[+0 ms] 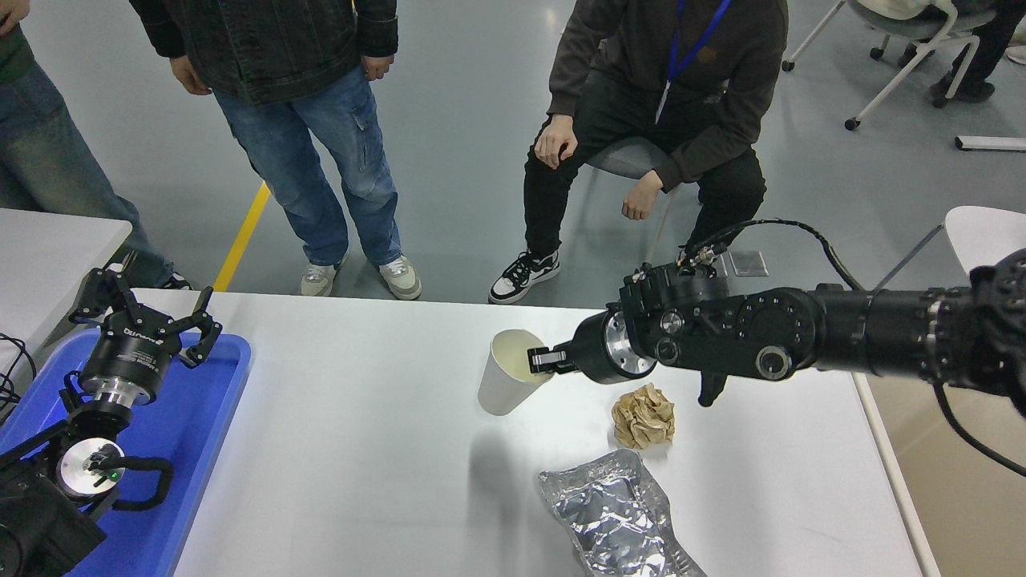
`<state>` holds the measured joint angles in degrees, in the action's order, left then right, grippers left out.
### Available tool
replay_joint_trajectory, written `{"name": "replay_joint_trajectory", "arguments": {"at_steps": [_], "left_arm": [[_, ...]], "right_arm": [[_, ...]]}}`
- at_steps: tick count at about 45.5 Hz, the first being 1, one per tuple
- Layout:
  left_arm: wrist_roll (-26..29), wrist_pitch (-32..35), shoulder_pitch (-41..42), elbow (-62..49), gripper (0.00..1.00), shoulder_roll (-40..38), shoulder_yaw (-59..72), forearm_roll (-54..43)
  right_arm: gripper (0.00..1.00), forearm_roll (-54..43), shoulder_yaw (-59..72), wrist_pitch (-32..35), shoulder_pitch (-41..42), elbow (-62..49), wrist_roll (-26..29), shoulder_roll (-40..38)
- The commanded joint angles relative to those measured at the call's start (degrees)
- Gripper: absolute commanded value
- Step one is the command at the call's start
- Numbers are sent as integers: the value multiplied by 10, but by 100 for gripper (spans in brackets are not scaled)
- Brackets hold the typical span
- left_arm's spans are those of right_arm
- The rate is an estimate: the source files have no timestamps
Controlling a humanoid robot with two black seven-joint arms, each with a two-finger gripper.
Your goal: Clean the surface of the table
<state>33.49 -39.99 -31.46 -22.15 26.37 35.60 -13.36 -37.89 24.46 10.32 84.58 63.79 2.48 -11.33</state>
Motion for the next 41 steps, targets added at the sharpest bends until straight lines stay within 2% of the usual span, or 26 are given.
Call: {"name": "replay_joint_trajectory", "arguments": {"at_steps": [1, 19, 29, 41], "left_arm": [[0, 0, 0, 0, 100, 0, 0, 0], [0, 0, 0, 0, 100, 0, 0, 0], [0, 0, 0, 0, 100, 0, 0, 0], [0, 0, 0, 0, 100, 0, 0, 0]], "right_arm": [[0, 19, -7, 15, 59, 59, -21, -67], [0, 19, -7, 17, 120, 124, -34, -176], [0, 19, -6, 19, 127, 143, -34, -234], [0, 18, -2, 40, 154, 208, -35, -333]]}}
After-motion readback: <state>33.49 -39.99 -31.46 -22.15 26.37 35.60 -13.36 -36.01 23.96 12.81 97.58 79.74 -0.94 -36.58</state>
